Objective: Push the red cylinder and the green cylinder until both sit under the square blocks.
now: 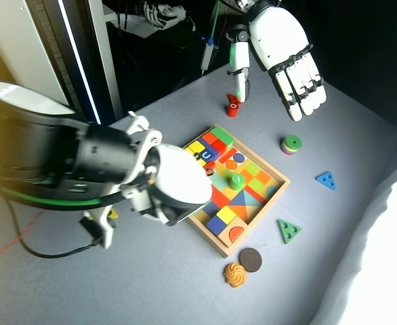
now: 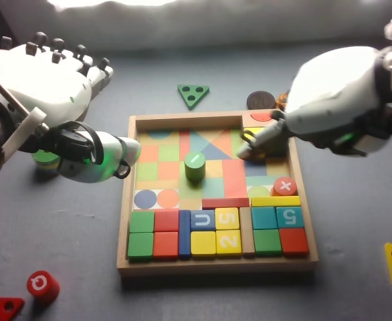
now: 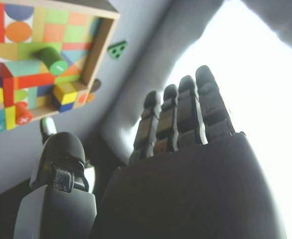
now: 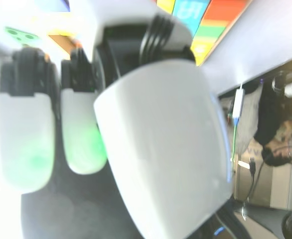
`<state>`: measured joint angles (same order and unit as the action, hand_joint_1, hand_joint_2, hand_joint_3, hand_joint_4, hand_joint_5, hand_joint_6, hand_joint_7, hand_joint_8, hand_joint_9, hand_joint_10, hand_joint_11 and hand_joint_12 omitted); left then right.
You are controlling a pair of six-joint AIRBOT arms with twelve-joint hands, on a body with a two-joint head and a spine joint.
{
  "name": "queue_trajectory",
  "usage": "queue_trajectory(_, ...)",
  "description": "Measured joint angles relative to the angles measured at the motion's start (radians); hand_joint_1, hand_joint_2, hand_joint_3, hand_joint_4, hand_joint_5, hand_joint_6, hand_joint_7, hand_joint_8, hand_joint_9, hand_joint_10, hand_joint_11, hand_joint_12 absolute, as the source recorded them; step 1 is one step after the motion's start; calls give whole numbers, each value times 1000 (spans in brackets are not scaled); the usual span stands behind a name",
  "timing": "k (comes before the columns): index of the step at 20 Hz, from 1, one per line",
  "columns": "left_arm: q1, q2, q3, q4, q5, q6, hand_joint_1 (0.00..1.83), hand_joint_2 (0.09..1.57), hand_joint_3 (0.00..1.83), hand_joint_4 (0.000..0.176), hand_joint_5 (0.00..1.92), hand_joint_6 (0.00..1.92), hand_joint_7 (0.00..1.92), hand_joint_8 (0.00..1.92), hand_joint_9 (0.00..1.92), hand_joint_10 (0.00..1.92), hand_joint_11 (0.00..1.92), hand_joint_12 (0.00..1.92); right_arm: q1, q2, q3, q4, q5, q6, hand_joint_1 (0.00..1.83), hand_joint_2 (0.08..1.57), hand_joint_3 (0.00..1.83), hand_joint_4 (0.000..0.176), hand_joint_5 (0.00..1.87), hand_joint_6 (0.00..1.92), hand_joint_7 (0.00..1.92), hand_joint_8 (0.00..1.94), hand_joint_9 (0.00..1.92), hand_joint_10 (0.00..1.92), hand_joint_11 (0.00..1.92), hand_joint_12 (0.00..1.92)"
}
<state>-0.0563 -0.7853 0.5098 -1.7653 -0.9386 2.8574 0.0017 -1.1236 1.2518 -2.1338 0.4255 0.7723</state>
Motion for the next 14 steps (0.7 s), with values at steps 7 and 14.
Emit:
queue_trajectory(7,-27,0,-6,-57,-32,49,0,1280,0,0,10,2,3,0,4,0,0,108,6,-146,97,-2,-40,2,1831,941,573,0,227,1,1655,1941,1851,1921,1907,1921)
queue_trajectory(14,-29,0,-6,-77,-44,58,0,1284,0,0,39,1,39,0,45,1,0,225,6,-206,135,-3,-60,7,1831,944,600,0,272,12,1662,1941,1863,1921,1916,1921)
